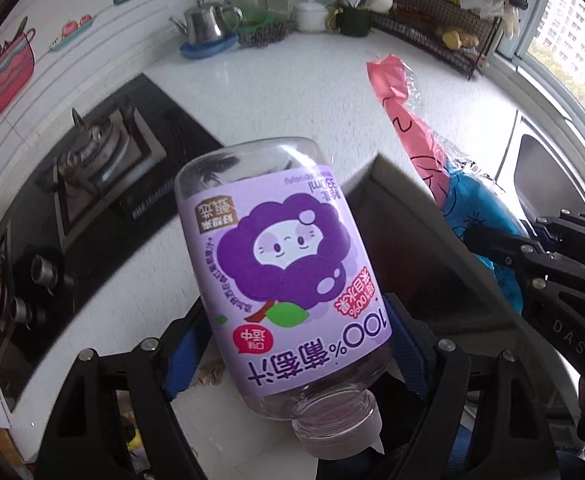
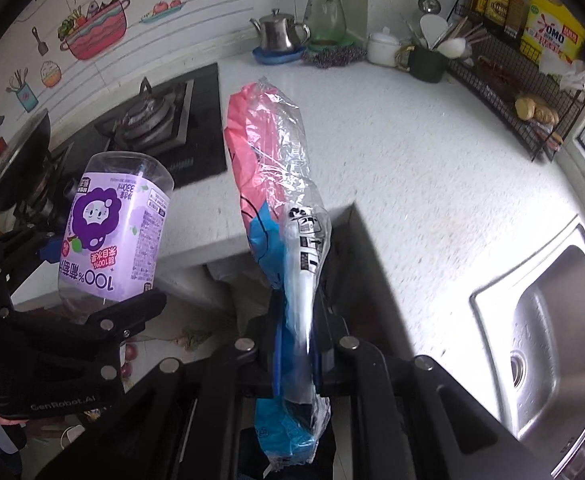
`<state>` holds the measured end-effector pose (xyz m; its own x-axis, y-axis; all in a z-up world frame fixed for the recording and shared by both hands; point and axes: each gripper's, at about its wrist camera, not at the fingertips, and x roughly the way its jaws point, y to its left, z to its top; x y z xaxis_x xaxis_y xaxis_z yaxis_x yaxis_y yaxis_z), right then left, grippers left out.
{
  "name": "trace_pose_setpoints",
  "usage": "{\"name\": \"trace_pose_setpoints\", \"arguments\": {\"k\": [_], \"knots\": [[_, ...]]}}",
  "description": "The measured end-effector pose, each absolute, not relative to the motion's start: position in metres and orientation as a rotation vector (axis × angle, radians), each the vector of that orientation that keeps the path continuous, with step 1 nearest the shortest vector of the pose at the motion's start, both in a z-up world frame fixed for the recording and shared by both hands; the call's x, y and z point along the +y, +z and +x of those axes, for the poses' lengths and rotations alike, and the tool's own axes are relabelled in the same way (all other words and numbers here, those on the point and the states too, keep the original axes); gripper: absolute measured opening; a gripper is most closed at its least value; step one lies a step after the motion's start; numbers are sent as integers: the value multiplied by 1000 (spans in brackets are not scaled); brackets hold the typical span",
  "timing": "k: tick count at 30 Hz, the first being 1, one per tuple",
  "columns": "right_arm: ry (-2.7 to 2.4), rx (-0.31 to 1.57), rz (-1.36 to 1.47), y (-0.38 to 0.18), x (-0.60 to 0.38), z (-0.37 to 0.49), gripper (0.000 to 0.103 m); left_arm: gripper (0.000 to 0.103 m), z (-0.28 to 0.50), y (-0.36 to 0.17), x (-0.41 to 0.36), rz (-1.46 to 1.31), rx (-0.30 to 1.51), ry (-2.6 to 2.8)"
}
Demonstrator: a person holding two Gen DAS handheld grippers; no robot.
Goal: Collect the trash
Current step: 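Carry the bottle and wrapper down toward the red bin under the counter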
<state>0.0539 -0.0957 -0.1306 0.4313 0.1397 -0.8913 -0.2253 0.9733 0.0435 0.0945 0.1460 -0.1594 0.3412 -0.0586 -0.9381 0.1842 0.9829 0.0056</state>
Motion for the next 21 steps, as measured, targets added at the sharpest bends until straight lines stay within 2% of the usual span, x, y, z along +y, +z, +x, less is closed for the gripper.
{"name": "trace_pose_setpoints", "arguments": {"k": [9,21], "knots": [[208,1211,-66,-197,-93,28,10,80,63,-236,141,113,1314,-227],[113,1276,-43,-281,-115,18,10,80,58,-344,120,125,1392,-341]]}}
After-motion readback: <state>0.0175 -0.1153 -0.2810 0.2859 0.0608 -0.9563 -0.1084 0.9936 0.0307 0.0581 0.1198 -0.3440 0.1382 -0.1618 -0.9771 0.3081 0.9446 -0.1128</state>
